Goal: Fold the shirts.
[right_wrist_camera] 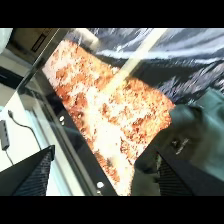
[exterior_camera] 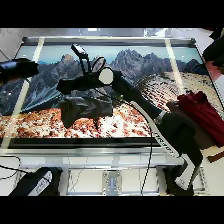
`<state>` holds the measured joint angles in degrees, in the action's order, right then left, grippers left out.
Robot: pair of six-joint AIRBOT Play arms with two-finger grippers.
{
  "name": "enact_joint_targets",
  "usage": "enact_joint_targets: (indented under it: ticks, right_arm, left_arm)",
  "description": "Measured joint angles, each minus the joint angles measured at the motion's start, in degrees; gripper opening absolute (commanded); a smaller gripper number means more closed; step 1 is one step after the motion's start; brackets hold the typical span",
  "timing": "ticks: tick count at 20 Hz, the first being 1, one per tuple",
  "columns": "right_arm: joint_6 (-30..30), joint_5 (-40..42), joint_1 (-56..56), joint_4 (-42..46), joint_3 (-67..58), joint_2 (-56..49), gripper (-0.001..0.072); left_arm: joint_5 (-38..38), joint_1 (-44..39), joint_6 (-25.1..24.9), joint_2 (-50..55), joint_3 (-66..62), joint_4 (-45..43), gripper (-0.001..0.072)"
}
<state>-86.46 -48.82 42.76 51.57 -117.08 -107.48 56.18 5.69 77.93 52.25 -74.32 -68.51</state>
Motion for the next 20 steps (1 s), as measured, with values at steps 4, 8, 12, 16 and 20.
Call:
enact_joint_targets:
  ticks: [4, 8, 12, 16, 20]
  right_arm:
    - [-1.09, -11.34, -7.30, 11.65, 0.33, 0.39, 0.0574]
    - [-2.54, -24.52, -18.12, 18.05, 5.84, 0.35, 0.0577]
    - [-2.51, -24.74, -24.50, 9.49, 16.57, -1.33, 0.0577]
    - [1.05, -20.04, -25.70, -6.88, 22.49, -6.14, 0.0594]
    - [4.63, -15.47, -23.82, -20.63, 24.17, -10.49, 0.0560]
  left_arm:
    - [2.19, 1.14, 0.00, -0.59, 0.07, -0.22, 0.0009]
    - [2.91, 1.49, 0.00, -0.28, 0.59, -0.39, 0.0009]
    - [3.19, 1.55, 0.00, 0.72, 2.54, -0.44, 0.0009]
    - [3.26, 1.55, 0.00, 1.51, 4.85, -0.46, 0.0009]
    - [3.23, 1.55, 0.00, 1.77, 5.90, -0.44, 0.0009]
